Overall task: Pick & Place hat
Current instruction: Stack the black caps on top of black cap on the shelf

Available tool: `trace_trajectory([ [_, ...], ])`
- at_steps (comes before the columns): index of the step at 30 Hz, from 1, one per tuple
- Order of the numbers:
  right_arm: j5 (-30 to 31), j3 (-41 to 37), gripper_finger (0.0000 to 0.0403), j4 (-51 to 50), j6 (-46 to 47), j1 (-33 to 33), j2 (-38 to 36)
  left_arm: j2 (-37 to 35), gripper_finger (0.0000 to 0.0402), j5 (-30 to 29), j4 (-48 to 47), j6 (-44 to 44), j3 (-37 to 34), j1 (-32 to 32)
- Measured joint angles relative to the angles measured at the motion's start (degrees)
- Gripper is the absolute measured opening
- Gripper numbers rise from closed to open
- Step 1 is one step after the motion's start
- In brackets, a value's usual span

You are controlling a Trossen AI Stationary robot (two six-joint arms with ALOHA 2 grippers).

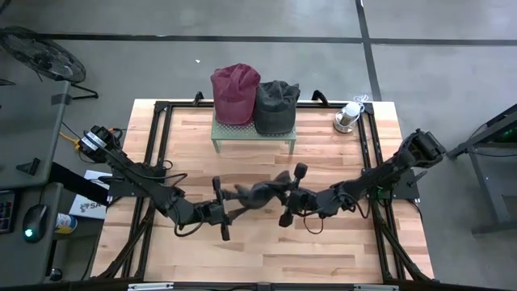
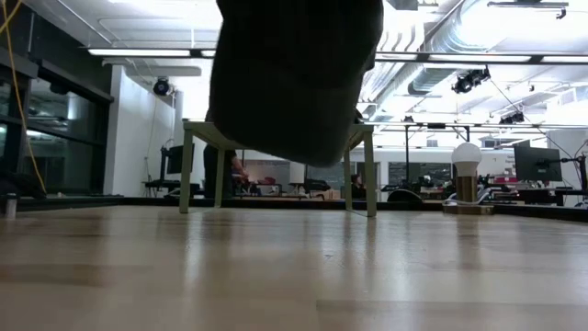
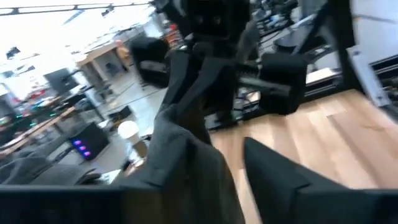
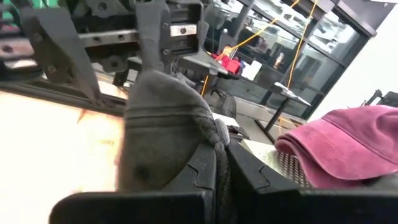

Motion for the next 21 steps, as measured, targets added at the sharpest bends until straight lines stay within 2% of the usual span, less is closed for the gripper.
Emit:
trace_trajectory([
  [5,1.09,0.0,0.0007,-4.98,4.06,0.74,-3.37,-0.02,0.0245,-7.98,0.15,0.65,0.0,-0.2],
  [8,1.12,-0.01,0.0007,-7.95,6.4,1.25,-6.51,-0.39,0.028,-15.23,2.11,1.99,-0.02,-1.24],
  [13,1.02,-0.01,0.0007,-11.5,7.27,1.18,-12.47,-0.46,0.029,-28.36,4.87,5.29,0.55,-2.73],
  [15,0.83,0.05,0.0007,-12.21,6.29,0.71,-15.26,-0.46,0.029,-31.88,4.99,6.05,0.92,-2.75],
  [21,-1.72,7.79,0.0007,-25.98,7.26,-2.47,-21.6,-0.42,0.0291,-36.13,3.74,7.82,0.9,-2.62],
])
